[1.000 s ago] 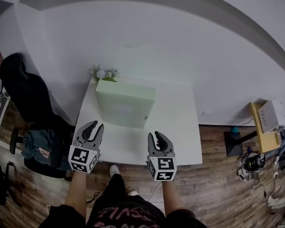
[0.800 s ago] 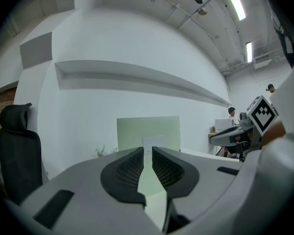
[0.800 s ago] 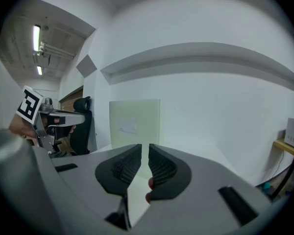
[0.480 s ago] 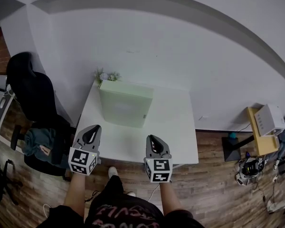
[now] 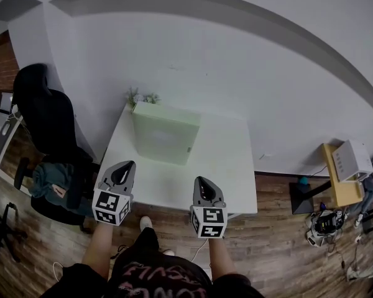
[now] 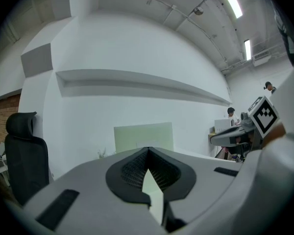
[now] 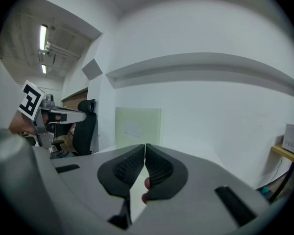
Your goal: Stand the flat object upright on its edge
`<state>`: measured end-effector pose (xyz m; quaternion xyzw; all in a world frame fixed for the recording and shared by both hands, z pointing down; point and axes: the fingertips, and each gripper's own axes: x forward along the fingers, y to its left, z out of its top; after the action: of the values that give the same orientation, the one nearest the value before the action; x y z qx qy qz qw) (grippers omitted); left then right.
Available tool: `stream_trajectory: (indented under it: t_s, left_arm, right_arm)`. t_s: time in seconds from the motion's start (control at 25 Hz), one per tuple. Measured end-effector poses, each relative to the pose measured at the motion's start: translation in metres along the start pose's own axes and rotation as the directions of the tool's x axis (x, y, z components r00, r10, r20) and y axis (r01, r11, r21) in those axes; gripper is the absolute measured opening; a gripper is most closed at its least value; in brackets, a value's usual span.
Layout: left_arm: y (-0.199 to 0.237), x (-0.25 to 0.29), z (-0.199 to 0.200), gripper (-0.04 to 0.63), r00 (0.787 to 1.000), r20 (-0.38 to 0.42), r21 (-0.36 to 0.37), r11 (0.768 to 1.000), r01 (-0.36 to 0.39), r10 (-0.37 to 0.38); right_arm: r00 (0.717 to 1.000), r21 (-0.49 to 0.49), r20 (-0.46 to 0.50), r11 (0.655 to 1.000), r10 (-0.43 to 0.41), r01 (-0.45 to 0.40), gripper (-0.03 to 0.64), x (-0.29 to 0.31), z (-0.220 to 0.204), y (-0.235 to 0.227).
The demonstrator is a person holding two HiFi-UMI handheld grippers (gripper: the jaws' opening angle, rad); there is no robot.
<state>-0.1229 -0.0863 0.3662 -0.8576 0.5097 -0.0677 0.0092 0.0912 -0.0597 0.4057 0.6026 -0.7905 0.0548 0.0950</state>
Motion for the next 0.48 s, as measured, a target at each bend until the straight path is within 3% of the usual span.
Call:
stream_trajectory:
  t_s: [0.48]
  left_arm:
    - [0.015, -0.01, 0.016, 0.012, 0.999, 0.026, -0.033, 0.999, -0.039, 0.04]
  right_arm:
    - [0.998, 0.001, 0.015, 0.999, -0.054, 0.054, 0.025, -0.014, 0.005, -0.023]
